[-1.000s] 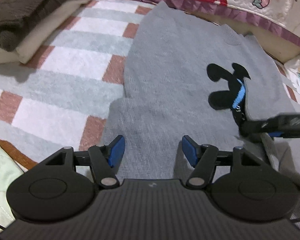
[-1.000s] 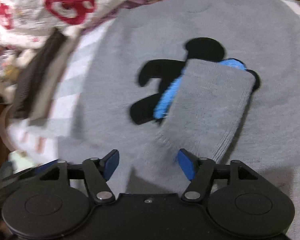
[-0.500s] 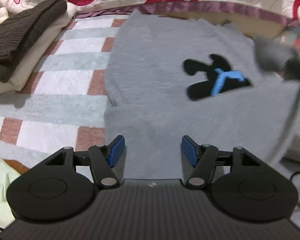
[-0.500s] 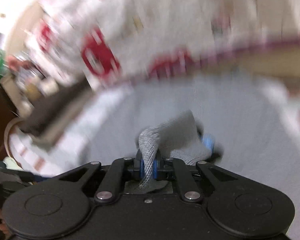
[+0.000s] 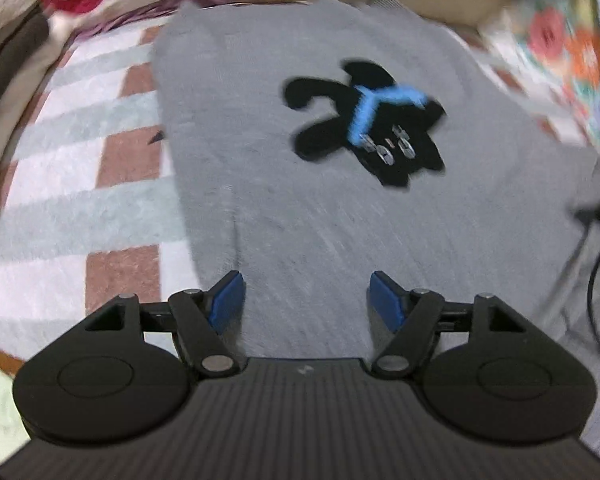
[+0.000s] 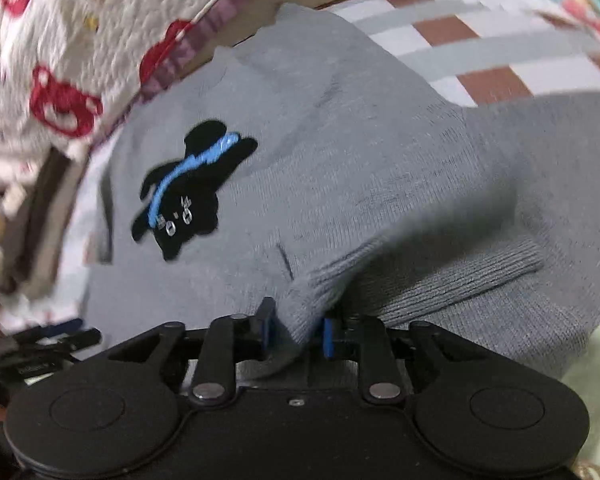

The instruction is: Fold clothes

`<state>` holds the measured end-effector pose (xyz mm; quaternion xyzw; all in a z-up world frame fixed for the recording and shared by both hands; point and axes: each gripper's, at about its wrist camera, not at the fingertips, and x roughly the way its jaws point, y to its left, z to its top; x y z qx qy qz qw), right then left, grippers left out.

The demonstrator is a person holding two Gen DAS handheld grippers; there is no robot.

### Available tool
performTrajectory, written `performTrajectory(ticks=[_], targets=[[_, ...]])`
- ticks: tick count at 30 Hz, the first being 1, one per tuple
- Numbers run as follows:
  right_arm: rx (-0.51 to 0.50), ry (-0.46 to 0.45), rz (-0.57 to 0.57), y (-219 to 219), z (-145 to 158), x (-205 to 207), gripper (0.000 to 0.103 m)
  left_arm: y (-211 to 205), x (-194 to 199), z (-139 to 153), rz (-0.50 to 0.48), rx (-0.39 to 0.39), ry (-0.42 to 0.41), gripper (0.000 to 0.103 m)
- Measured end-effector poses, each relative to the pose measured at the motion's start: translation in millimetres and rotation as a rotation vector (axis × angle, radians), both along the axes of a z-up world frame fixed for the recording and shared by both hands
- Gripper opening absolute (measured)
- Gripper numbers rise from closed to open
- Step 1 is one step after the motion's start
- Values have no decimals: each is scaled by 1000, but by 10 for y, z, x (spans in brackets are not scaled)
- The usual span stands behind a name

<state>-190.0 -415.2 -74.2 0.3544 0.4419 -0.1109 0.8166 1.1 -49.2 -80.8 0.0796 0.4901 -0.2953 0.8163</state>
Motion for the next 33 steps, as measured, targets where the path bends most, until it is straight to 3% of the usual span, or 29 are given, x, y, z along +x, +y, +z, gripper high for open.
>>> performTrajectory(ticks=[4,7,11,14,18,22,25,29,31,33], targets=[[116,-28,-77,-194,-41,-106,44,403,92,217,145,-100,-22,69],[174,-30,-129,-291,-88,-212,45,492,43,301,86,-131,12,69],[252,-33,-197,-422,-150,-354,48,276,-157,264,-108,-38,79,70],[311,-35,-249,-520,-196,-460,55,58,-355,272,-258,88,42,70],[389,-38,-317,-650,-257,-599,56,-107,-633,267,-442,229,-35,70],[516,-122,-320,-750,-250,-557,56,-135,-755,226,-461,307,-58,72],[541,-81,-276,-743,-269,-432,56,-164,-868,218,-488,359,-130,80],[536,-26,-221,-706,-324,-250,58,-278,-794,70,-475,425,-157,81],[534,-12,-242,-717,-391,-169,58,-321,-722,0,-444,460,-162,81],[556,-2,-282,-732,-452,-123,66,-344,-668,-54,-408,502,-183,81]])
